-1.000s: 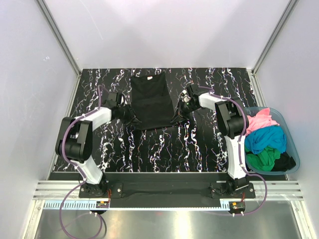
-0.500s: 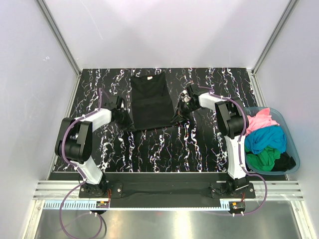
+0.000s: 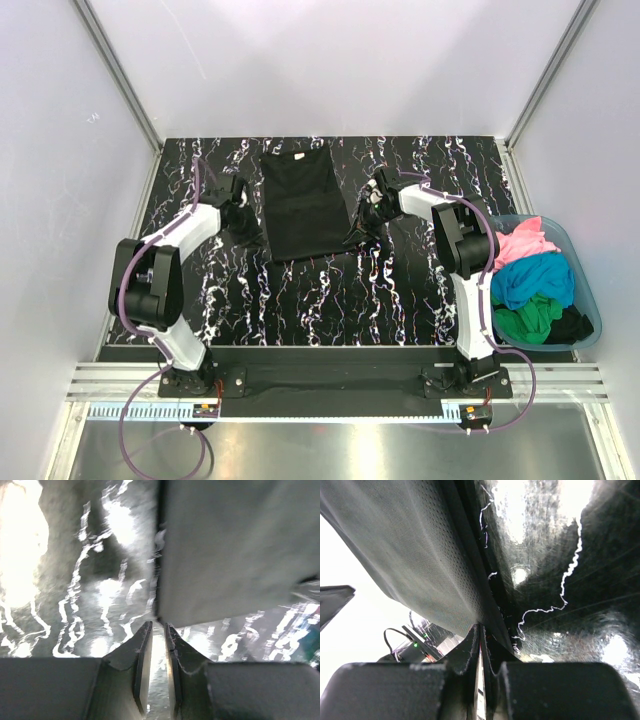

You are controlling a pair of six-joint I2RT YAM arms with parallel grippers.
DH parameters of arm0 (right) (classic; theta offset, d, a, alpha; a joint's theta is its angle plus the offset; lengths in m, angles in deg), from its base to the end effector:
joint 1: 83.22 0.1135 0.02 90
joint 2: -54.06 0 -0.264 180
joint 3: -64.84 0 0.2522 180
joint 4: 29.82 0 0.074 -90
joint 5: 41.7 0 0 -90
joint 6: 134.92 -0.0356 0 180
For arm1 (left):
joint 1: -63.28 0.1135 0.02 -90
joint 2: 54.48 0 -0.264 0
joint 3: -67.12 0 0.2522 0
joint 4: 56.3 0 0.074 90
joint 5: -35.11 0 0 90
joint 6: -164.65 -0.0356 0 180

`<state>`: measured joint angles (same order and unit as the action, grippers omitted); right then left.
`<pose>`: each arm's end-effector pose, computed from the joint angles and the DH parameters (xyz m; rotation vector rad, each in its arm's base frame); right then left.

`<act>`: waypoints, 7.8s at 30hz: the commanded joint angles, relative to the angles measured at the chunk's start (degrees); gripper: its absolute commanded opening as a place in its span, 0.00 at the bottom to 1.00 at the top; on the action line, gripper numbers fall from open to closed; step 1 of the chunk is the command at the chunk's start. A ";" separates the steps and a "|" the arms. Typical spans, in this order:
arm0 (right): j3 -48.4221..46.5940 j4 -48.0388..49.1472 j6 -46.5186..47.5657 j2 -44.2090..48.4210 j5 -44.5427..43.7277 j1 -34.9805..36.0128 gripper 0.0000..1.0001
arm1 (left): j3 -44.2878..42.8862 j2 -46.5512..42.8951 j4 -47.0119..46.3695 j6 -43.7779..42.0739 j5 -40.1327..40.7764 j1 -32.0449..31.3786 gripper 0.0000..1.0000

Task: Fold and stack the t-shirts
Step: Fold the tshirt

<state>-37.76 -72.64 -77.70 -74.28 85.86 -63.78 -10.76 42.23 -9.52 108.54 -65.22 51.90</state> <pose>0.4155 0.1697 0.1159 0.1508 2.8898 1.1223 0.3267 -0.0723 0.1950 -0.4895 2.7379 -0.4633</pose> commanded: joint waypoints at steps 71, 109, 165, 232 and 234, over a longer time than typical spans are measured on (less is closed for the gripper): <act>39.18 16.58 -6.43 26.03 -5.04 1.74 0.33 | 33.44 -16.29 -20.27 11.20 -19.64 6.46 0.50; 40.67 14.12 -10.82 26.64 -13.21 4.90 0.29 | 30.37 -4.51 -14.12 15.77 -9.01 2.06 0.35; 0.71 -13.13 -2.03 27.09 -21.31 2.71 0.00 | -20.84 0.40 -2.16 9.79 -9.09 2.85 0.00; -1.70 0.76 0.43 10.11 -7.24 -9.16 0.56 | -36.18 33.11 -13.93 -7.79 -19.99 4.17 0.45; -0.55 0.67 0.87 11.08 -7.15 -9.25 0.56 | -34.51 32.67 -14.73 -7.61 -20.34 4.08 0.42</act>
<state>-39.92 -72.38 -79.14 -68.03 76.84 -73.47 -47.70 78.69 -22.81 103.01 -84.02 56.03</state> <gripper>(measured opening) 0.557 0.431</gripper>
